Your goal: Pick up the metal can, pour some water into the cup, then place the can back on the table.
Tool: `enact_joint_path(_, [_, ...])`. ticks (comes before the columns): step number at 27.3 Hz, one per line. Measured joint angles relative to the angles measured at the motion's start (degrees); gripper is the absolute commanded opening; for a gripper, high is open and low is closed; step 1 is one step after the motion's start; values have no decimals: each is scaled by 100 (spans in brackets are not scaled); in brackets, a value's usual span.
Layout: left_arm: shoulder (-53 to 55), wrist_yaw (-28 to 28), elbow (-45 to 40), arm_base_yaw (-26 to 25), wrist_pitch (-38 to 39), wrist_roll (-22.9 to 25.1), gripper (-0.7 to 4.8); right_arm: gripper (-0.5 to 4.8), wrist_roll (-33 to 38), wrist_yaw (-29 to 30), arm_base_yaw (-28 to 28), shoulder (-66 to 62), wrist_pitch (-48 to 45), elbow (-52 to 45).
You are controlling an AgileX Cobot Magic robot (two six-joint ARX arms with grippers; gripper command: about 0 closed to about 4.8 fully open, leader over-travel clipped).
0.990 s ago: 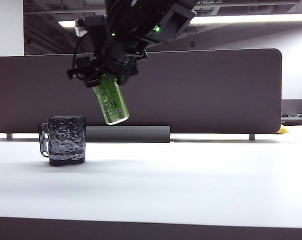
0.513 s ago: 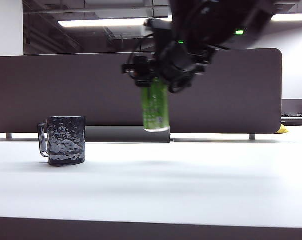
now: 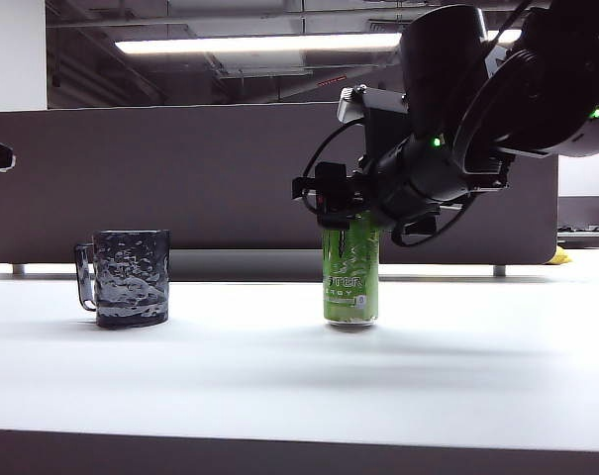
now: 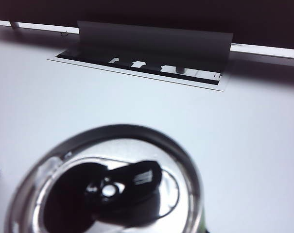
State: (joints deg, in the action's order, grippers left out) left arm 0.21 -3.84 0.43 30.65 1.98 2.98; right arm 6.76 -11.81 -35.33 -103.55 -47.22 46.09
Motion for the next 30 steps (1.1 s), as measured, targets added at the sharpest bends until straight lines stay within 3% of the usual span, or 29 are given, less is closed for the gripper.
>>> enact_joint_path(30, [-4,0,0,2,0,0,-5,265,50,0,7,-20,20,-4])
